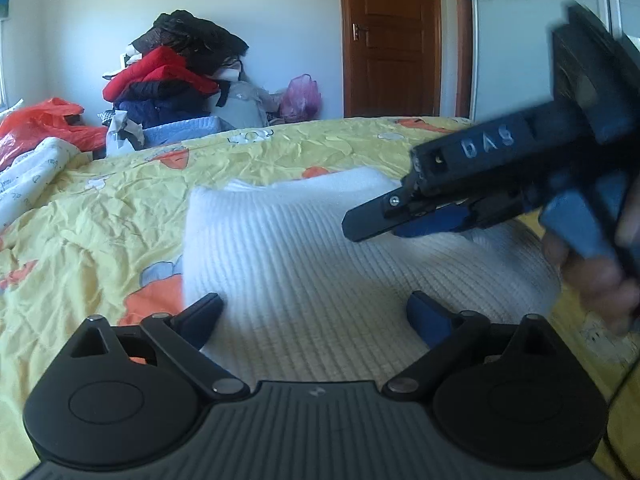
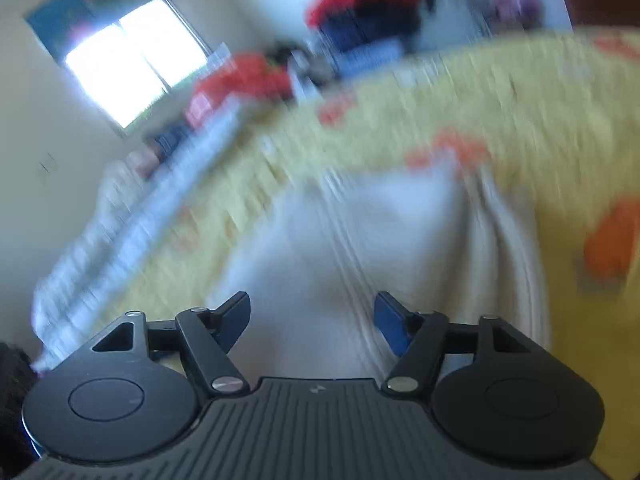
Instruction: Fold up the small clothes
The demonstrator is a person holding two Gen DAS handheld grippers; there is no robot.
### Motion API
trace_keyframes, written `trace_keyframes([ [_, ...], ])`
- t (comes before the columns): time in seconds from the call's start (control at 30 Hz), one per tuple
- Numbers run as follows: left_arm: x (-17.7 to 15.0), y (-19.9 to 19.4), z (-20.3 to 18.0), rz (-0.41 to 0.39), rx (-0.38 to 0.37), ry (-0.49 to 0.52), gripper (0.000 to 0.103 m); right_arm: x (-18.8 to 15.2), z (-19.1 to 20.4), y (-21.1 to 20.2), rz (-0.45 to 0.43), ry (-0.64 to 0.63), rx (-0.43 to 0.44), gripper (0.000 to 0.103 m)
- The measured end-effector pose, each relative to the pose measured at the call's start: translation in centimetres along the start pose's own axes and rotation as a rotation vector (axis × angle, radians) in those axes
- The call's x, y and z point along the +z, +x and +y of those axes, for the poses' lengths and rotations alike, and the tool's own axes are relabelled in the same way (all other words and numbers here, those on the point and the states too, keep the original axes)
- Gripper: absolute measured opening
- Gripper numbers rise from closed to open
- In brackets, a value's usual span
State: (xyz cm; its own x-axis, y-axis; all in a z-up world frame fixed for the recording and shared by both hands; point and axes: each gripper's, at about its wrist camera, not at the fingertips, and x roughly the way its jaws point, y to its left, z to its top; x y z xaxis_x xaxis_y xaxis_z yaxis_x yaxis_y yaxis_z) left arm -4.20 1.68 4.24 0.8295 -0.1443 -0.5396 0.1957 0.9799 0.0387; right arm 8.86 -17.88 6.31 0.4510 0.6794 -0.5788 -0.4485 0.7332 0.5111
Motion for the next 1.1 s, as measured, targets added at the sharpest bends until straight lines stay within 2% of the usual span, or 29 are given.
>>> trace_keyframes([
  [0.03, 0.1, 0.3, 0.0, 0.000, 0.001, -0.003, 0.102, -0.4, -0.6, 0.0, -0.038, -0.010, 0.014, 0.059],
  [0.07, 0.2, 0.2, 0.0, 0.006, 0.003, -0.006, 0.102, -0.2, -1.2, 0.0, -0.041, 0.011, 0.025, 0.054],
  [0.13, 0.6, -0.6, 0.1, 0.012, 0.006, -0.007, 0.102, 0.7, -1.6, -0.2, -0.017, 0.077, 0.006, 0.050],
  [0.23, 0.5, -2.8, 0.8, -0.027, -0.014, -0.043, 0.100, 1.0, -0.3, -1.7, -0.027, 0.068, -0.027, 0.057],
  [0.3, 0.2, -3.9, 0.7, -0.055, -0.039, -0.045, 0.100, 0.2, 0.5, -3.4, -0.056, 0.033, -0.010, 0.060],
  [0.37, -0.2, -3.9, 0.0, -0.037, -0.064, -0.018, 0.100, -1.1, 0.9, -4.4, -0.080, 0.023, 0.007, 0.070],
  [0.43, -0.8, -2.8, -1.1, -0.014, -0.014, 0.064, 0.102, -2.0, 0.4, -4.1, -0.080, 0.038, -0.010, 0.078],
  [0.5, -1.2, -1.8, -1.6, -0.007, 0.022, 0.113, 0.103, -2.6, -1.2, -2.8, -0.035, 0.082, -0.066, 0.066],
  [0.53, -1.0, -1.9, -1.6, -0.003, 0.023, 0.111, 0.103, -2.8, -1.7, -2.8, -0.058, 0.085, -0.059, 0.063],
  [0.63, -0.3, -3.4, -0.9, -0.020, -0.006, 0.051, 0.103, -2.3, -1.9, -3.9, -0.047, 0.147, -0.032, 0.066],
  [0.73, -0.5, -4.6, -0.7, -0.052, -0.043, 0.025, 0.103, -2.6, -1.3, -5.4, -0.072, 0.138, 0.013, 0.070],
  [0.8, -1.2, -3.6, -1.5, -0.003, -0.041, 0.065, 0.103, -3.2, -1.3, -5.8, -0.081, 0.139, 0.034, 0.072],
  [0.9, -2.4, -2.6, -2.9, -0.022, 0.010, 0.166, 0.103, -4.4, -2.8, -4.9, -0.068, 0.169, 0.052, 0.069],
  [0.93, -2.2, -2.7, -3.0, -0.016, 0.011, 0.164, 0.103, -4.5, -3.2, -4.8, -0.080, 0.183, 0.065, 0.069],
  [1.0, -1.4, -3.8, -2.1, -0.020, -0.035, 0.098, 0.103, -4.3, -2.7, -5.4, -0.075, 0.209, 0.058, 0.071],
  [1.07, -1.0, -5.0, -1.1, -0.042, -0.064, 0.029, 0.103, -4.2, -1.8, -6.4, -0.084, 0.184, 0.039, 0.073],
  [1.1, -0.9, -5.5, -0.7, -0.056, -0.052, 0.012, 0.103, -4.2, -1.2, -7.1, -0.102, 0.158, 0.030, 0.074],
])
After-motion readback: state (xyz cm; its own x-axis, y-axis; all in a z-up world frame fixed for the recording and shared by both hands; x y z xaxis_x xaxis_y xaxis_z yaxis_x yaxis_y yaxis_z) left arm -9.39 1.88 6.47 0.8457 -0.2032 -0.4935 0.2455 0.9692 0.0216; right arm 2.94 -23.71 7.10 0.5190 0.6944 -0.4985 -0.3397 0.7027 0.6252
